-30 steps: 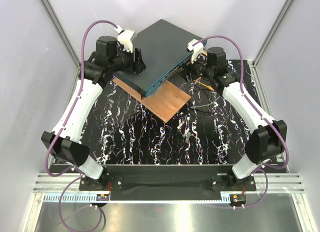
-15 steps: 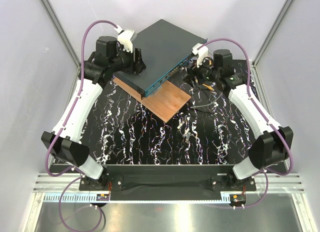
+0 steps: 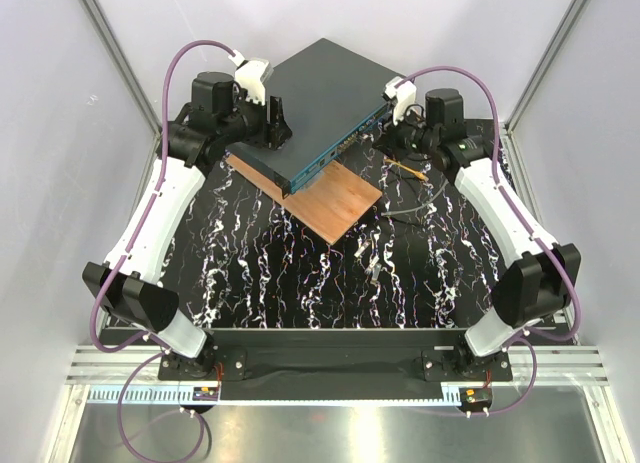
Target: Insert the plug into the switch port
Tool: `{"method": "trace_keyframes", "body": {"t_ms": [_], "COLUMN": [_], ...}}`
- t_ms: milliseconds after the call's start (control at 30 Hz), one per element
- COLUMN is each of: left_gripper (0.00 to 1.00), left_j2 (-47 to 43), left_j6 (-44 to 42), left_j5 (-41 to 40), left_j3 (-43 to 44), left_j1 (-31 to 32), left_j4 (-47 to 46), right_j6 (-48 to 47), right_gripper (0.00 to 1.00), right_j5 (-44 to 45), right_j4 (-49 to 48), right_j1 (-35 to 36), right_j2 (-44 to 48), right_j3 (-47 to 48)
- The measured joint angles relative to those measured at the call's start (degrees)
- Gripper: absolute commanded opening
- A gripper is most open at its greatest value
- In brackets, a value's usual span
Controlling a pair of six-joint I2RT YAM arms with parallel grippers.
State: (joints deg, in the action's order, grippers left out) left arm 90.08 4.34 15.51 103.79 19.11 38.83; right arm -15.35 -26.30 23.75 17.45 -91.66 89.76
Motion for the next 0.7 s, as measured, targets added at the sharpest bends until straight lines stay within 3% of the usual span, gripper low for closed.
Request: {"method": "trace_keyframes", "body": {"t_ms": [700], "left_gripper": [0.61], "left_j2": [0.0], "left_j6": [0.2], "left_j5": [0.6], "left_j3": [0.0], "left_j1": [-0.3], "left_j4": [-0.3], "right_j6": [4.1], "right_gripper": [0.19], "right_j5": [-2.3], "right_j4": [1.3], "right_j1": [0.1], "right_j2": [-6.0], "right_j3": [7.1]}}
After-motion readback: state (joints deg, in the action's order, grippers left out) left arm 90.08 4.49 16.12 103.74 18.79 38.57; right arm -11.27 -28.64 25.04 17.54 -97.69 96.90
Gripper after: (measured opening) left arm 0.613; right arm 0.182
